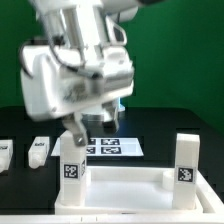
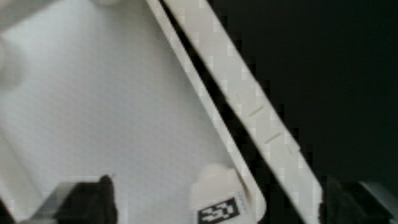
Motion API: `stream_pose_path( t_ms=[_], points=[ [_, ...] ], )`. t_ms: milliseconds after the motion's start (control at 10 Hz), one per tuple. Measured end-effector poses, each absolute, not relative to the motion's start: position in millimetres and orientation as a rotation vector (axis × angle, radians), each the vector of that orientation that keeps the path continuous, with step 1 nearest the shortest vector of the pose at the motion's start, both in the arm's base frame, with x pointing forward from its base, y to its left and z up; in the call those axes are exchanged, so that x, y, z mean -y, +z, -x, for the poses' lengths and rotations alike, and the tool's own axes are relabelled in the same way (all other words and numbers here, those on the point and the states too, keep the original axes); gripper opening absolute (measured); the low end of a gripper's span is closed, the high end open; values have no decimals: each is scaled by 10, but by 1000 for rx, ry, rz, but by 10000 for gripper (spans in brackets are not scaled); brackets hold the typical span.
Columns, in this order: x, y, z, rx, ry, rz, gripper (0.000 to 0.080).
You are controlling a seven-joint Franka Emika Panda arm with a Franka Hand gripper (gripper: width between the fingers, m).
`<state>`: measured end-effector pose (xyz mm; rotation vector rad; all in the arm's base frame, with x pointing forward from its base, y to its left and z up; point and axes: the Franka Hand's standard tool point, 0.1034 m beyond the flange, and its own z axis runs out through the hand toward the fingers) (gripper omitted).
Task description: Assemble desk
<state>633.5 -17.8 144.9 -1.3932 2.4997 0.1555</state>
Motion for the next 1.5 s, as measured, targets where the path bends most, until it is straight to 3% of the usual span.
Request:
stream_pose_path(
  t_ms=[100,200,600,900,1200,1300,1500],
  points=[
    [205,1390,-6318,-2510,154,1390,634],
    [199,1375,-6315,-2511,156,1393,646],
    [67,1408,-6267,-2496,176,1437,649],
    [-307,1441,-5839,-2472,250,1539,649],
    [-304,1425,-5846,-2474,250,1537,649],
    [-297,1405,-5846,-2474,240,1535,649],
    [-251,1199,-5706,-2458,173,1567,649]
  ],
)
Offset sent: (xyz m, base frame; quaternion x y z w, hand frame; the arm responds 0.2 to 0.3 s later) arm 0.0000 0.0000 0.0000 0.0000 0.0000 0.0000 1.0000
